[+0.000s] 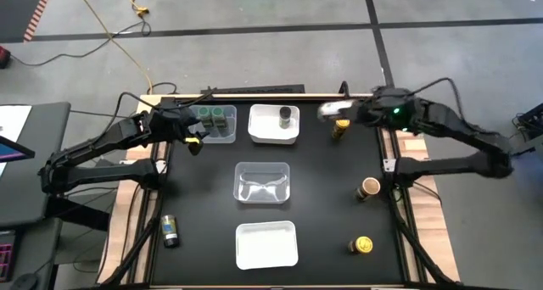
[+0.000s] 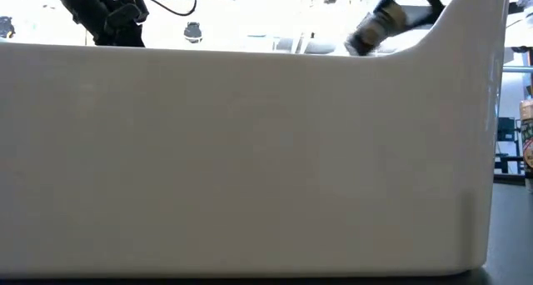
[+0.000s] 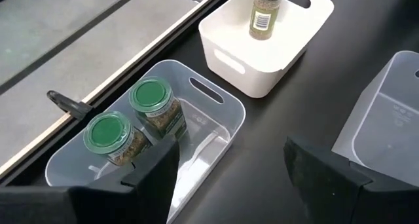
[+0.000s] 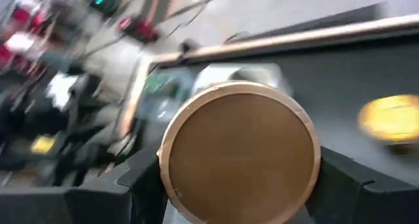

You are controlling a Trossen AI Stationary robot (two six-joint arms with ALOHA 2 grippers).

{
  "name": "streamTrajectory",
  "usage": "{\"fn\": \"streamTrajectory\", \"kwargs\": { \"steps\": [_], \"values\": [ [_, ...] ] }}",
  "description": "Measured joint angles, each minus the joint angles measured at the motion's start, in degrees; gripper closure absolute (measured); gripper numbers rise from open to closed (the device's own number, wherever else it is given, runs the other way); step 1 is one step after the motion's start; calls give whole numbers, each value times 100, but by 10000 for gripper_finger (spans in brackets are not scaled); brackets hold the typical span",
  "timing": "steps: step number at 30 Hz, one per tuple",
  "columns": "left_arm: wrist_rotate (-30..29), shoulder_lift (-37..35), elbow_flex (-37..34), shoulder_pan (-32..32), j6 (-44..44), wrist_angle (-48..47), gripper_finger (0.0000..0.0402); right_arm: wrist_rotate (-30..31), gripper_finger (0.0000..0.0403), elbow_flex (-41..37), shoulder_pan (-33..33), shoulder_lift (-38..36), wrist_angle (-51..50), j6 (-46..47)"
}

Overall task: Sort spices by type
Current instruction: Put the top brown seasoning bottle into the bottom transparent bin

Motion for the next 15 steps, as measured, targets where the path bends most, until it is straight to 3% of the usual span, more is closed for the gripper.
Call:
{"fn": "streamTrajectory", "kwargs": {
  "steps": [6,15],
  "values": [
    [0,0,0,0,-1,2,138,303,106,222,1274,1077,1024,343],
    [-2,0,0,-1,2,-2,138,638,106,2371,2063,3423,378,691]
  ]
}}
